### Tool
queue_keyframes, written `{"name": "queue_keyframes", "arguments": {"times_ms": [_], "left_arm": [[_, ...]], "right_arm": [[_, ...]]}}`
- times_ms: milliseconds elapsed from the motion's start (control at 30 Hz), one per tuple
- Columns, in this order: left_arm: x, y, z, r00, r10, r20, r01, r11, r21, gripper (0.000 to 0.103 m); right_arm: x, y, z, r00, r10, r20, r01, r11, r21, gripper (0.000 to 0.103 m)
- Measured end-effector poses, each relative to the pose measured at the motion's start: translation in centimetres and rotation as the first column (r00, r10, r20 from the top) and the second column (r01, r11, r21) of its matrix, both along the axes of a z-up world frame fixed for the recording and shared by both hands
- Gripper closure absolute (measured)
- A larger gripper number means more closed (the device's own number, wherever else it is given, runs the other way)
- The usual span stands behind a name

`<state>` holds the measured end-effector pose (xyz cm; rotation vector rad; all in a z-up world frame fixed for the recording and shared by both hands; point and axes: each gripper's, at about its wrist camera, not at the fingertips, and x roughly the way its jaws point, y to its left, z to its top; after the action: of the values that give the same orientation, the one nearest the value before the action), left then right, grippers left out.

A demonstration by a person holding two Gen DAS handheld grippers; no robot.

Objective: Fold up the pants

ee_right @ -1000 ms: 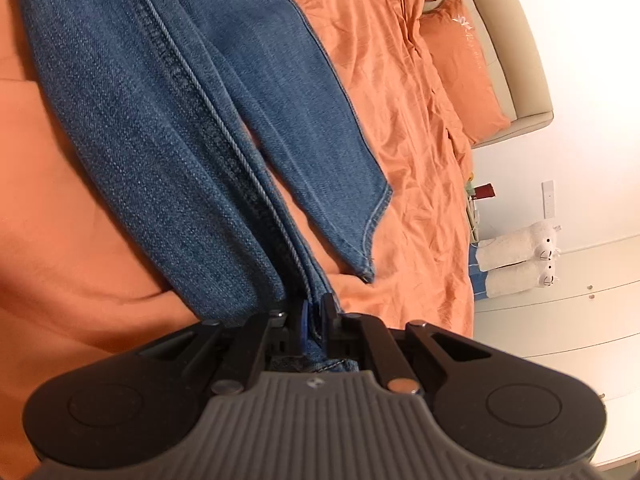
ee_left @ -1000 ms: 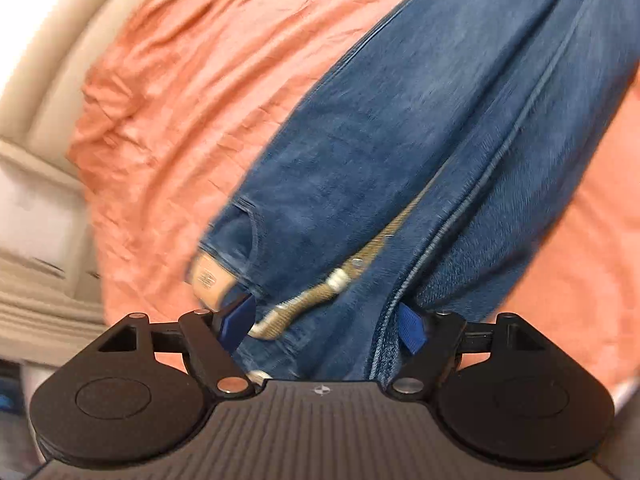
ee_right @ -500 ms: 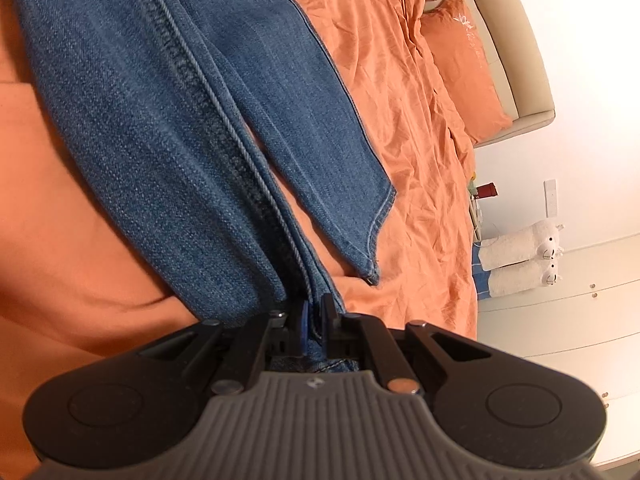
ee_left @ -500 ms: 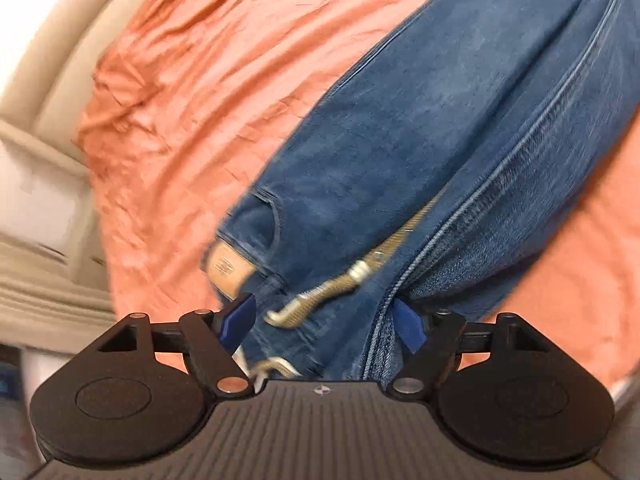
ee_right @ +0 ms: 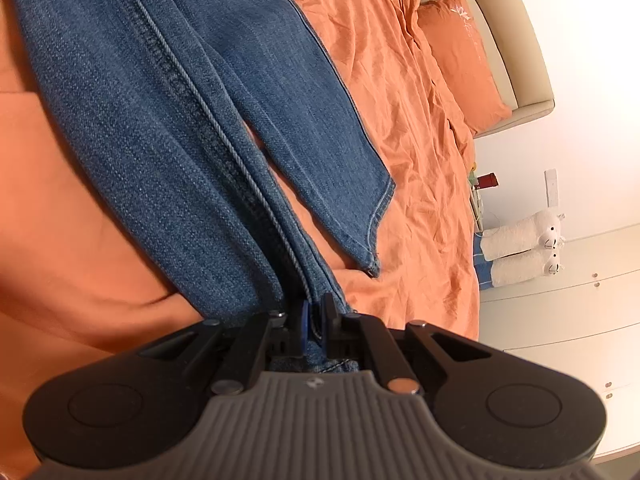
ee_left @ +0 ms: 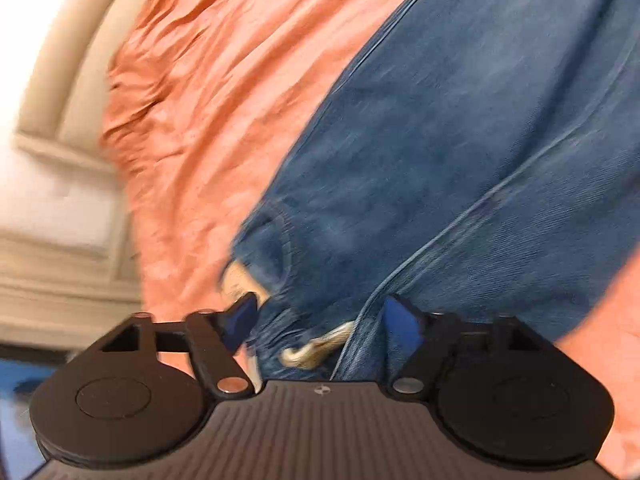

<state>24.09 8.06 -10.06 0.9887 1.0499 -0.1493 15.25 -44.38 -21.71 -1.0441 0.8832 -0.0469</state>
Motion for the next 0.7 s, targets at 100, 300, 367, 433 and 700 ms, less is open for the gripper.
{"name": "queue_keyframes", "arguments": {"times_ms": [100, 300, 367, 433, 700], "left_arm": [[-1.9, 0.6, 1.8, 0.992, -0.068, -0.103, 0.067, 0.998, -0.011, 0.022], [-7.4, 0.9, 2.7, 0.987, -0.129, -0.097, 0.13, 0.992, -0.003, 0.025], [-8.6, 1.2, 2.7, 0.993, -0.101, -0.059, 0.1, 0.995, -0.023, 0.023], [-10.0, 1.0, 1.5, 0.996, -0.083, -0.022, 0.084, 0.996, 0.022, 0.024], [-10.8, 0.5, -3.0, 0.983, -0.063, 0.171, 0.039, 0.989, 0.141, 0.073]], "right_arm": [[0.0, 0.0, -0.1, 1.0, 0.007, -0.002, -0.007, 1.0, -0.004, 0.103], [0.1, -0.1, -0.3, 1.0, -0.001, 0.006, 0.001, 1.0, 0.01, 0.103], [0.0, -0.2, -0.4, 1.0, 0.003, 0.006, -0.003, 1.0, 0.009, 0.103], [0.0, -0.2, -0.4, 1.0, 0.003, 0.006, -0.003, 1.0, 0.009, 0.103], [0.0, 0.0, -0.2, 1.0, -0.004, 0.005, 0.004, 1.0, 0.0, 0.103]]}}
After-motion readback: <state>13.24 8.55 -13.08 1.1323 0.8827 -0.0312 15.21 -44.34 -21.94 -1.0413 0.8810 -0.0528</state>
